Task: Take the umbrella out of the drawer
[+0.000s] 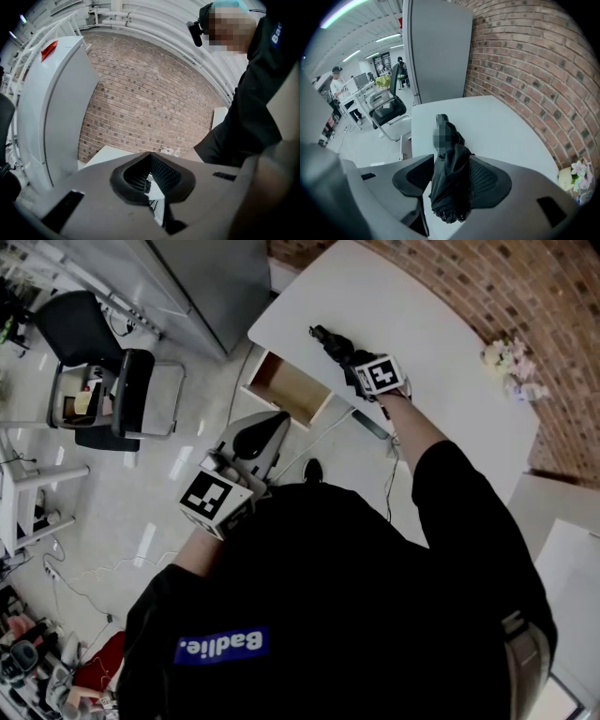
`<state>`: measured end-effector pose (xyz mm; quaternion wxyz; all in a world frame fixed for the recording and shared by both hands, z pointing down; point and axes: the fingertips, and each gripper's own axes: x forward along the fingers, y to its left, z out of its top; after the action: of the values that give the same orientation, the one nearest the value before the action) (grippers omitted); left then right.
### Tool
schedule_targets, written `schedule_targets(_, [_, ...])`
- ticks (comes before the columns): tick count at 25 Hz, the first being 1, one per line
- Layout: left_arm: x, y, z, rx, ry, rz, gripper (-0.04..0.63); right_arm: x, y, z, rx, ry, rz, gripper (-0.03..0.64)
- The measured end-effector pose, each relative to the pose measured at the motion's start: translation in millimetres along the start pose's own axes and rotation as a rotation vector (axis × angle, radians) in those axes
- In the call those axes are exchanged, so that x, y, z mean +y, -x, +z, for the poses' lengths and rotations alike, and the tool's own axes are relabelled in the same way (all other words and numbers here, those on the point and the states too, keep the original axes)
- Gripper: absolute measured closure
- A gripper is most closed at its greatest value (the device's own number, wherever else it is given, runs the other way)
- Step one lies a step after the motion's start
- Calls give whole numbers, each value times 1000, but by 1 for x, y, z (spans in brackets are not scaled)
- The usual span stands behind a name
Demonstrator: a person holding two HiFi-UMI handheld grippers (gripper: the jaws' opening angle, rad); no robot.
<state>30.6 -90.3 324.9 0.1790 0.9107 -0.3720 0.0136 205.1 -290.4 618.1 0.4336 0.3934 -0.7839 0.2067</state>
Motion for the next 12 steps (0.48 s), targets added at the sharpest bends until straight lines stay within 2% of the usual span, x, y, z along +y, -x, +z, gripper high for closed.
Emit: schedule_targets(12, [-7, 0, 9, -29, -2, -38, 598, 42, 69, 27, -152, 77, -17, 368])
